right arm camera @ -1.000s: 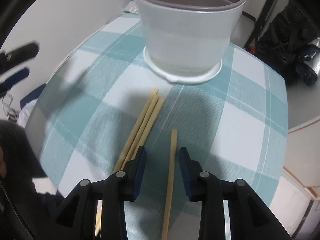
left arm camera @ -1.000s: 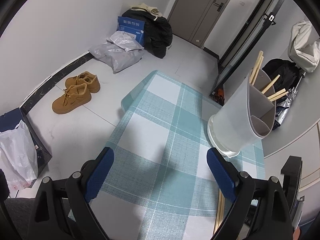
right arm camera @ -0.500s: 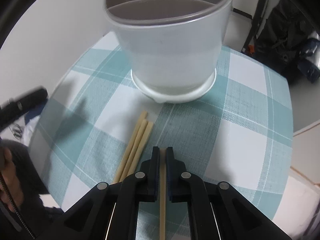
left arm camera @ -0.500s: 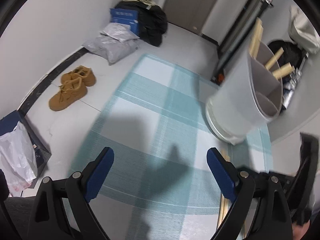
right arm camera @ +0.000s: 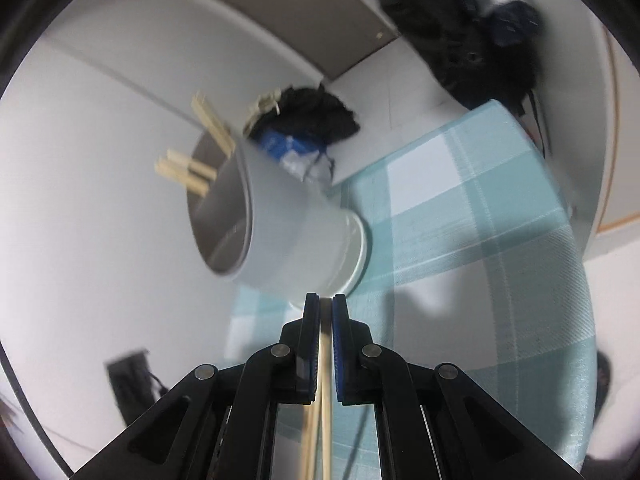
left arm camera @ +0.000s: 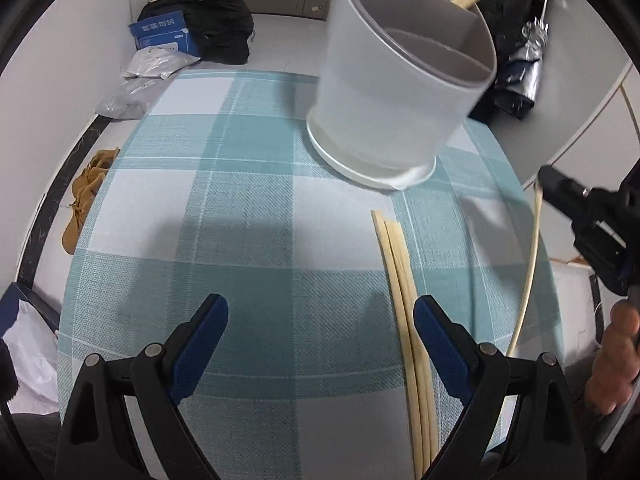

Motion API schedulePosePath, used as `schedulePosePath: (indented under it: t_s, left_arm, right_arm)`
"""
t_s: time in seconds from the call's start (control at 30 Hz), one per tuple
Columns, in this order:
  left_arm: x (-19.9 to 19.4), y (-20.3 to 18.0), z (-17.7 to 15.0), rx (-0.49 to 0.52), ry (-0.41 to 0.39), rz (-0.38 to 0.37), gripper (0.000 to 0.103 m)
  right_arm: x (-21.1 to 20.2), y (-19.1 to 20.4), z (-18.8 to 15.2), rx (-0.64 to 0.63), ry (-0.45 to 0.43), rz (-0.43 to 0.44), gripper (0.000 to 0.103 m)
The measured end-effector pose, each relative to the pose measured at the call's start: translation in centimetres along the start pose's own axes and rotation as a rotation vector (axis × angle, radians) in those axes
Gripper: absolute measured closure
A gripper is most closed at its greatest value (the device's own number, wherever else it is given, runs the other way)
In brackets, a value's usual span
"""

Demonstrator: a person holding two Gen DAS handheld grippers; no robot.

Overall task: Organize utensils
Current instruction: 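Lift the chopstick with the right tool while the left tool closes on another chopstick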

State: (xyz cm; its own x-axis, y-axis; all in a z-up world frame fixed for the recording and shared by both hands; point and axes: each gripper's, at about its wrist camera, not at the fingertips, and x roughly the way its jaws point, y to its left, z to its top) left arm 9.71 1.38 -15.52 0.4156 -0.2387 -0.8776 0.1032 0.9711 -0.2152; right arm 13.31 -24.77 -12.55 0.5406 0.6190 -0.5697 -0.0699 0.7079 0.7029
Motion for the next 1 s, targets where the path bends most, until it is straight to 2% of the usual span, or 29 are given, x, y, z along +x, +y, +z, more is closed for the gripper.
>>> schedulePosePath:
  t_s: [0.07,0.17,0.27,0.43,0.67,0.77,0.83,1.0]
  left_arm:
    - [0.6,-0.4,-0.3,0.015,0.026,0.007,0.012]
    - [1.0,-1.0,-0.5,0.066,0.028,0.066,0.012]
    - [1.2,-1.2,-0.4,0.101,0.028,0.098,0.012]
    - [1.3,-1.0,-0.2,0.106,0.053,0.104,0.012]
    - [2.3,-2.0,0.9,0.143,0.069,0.144,0.012]
    - [2.4,-2.5,1.7,0.179,0.056,0.190,0.012]
    - [2.6,-2.8,2.2,0.203,0.051,0.210,0.016]
    - [2.9,-4.2,2.6,0.279,0.059,0.215,0.047]
  right_arm:
    - [-1.0,-0.9,0.3,0.039,-0.025,0.026,0.098]
    - [-1.2,-2.1,0.5,0.075,-0.052,0.037,0.098]
    - [-2.3,-2.1,0.8,0.029,-0.090,0.024,0.098]
    - [-3.6,-2.1,0.2,-0.034,-0.137,-0.006,0.098]
    - [-4.1,-2.0,0.1,-0.058,-0.155,-0.026,0.098]
    - [-4.6,-1.6,0.1,-0.089,-0.156,-0.026,0.098]
    - [-4.7,-1.4,0.1,-0.102,-0.162,-0.022,0.098]
    - [-5.1,-1.0,0.1,-0.119,-0.173,-0.019,0.098]
